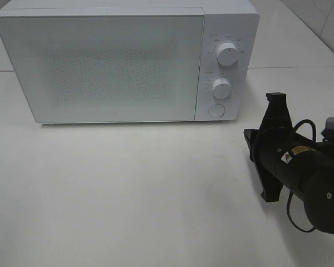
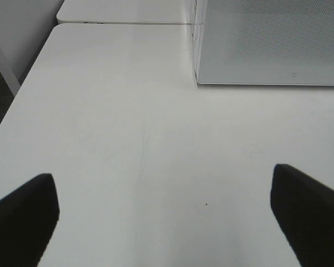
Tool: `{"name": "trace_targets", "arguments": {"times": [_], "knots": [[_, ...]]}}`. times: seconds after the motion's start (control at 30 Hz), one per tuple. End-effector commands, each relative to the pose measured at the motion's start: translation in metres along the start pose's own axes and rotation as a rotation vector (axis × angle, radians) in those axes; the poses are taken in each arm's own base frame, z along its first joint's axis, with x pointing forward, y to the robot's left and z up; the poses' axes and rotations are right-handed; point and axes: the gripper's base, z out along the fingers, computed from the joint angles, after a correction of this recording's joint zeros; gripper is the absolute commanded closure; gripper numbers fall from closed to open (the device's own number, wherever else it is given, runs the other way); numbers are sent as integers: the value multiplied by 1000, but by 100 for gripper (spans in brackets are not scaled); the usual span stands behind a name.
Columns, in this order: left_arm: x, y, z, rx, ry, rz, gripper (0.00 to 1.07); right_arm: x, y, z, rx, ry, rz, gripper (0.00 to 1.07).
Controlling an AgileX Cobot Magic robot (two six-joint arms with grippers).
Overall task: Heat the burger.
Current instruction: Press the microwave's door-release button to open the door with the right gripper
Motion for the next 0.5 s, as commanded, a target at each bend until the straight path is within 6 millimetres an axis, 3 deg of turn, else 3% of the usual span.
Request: {"name": "trace_targets", "arguments": {"times": [0.03, 0.5], "knots": [[1, 0, -2, 5, -24, -3, 9, 5, -2, 11, 16, -4, 0, 107], [1, 0, -2, 5, -24, -3, 9, 19, 1, 52, 0, -24, 43, 107]]}}
